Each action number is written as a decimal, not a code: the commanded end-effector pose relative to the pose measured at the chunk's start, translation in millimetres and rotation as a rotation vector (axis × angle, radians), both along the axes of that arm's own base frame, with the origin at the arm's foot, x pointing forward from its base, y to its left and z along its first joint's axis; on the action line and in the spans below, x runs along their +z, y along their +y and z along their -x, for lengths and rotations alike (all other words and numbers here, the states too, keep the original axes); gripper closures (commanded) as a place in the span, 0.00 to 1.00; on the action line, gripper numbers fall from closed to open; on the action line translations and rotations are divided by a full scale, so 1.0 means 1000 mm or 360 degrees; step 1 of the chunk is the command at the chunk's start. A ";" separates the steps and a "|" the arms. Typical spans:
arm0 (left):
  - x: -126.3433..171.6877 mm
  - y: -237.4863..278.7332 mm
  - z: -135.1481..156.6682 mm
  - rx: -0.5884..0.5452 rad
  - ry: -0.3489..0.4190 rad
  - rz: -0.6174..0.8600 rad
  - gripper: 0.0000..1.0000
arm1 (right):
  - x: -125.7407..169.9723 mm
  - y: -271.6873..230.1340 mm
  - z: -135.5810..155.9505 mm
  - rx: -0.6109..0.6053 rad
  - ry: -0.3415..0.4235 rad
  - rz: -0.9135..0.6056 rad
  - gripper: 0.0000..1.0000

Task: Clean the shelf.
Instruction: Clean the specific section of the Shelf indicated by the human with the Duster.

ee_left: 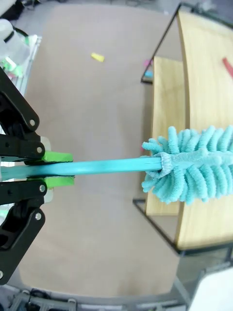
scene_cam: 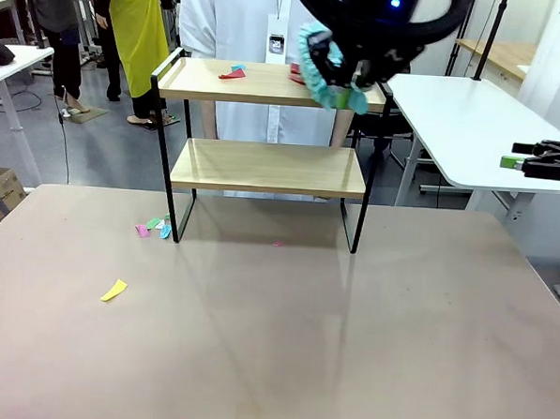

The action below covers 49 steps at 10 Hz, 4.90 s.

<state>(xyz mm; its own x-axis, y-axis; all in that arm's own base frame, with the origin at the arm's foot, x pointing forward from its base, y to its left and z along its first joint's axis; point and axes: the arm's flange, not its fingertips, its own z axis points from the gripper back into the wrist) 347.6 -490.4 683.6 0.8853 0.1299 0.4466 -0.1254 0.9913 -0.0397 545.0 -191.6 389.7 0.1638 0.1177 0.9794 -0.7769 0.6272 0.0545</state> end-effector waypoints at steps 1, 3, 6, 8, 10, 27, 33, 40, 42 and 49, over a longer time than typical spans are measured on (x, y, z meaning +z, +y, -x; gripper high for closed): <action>0.005 0.030 0.002 0.0044 0.0056 -0.0055 0.87 | 0.003 0.002 0.000 0.0004 -0.0009 0.0000 0.00; 0.000 0.058 0.000 0.0092 0.0097 -0.0127 0.87 | 0.003 0.002 0.000 0.0004 -0.0009 0.0000 0.00; -0.001 0.104 0.003 0.0158 0.0155 -0.0251 0.87 | 0.003 0.002 0.000 0.0004 -0.0009 0.0000 0.00; -0.001 0.130 0.006 0.0201 0.0205 -0.0346 0.87 | 0.003 0.002 0.000 0.0004 -0.0009 0.0000 0.00; 0.003 0.159 0.014 0.0333 0.0207 -0.0507 0.87 | 0.003 0.002 0.000 0.0004 -0.0009 0.0000 0.00; 0.064 0.220 0.074 -0.0172 -0.0313 -0.0055 0.87 | 0.003 0.002 0.000 0.0004 -0.0009 0.0000 0.00; 0.079 0.300 0.119 -0.1181 -0.0428 0.0194 0.87 | 0.003 0.002 0.000 0.0004 -0.0009 0.0000 0.00; 0.010 0.304 0.097 -0.2009 0.0163 -0.0216 0.87 | 0.003 0.002 0.000 0.0004 -0.0009 0.0000 0.00; -0.019 0.305 0.089 -0.2168 0.0462 -0.0357 0.87 | 0.003 0.002 0.000 0.0004 -0.0009 0.0000 0.00; -0.065 0.305 0.064 -0.2252 0.0946 -0.0525 0.87 | 0.003 0.002 0.000 0.0004 -0.0009 0.0000 0.00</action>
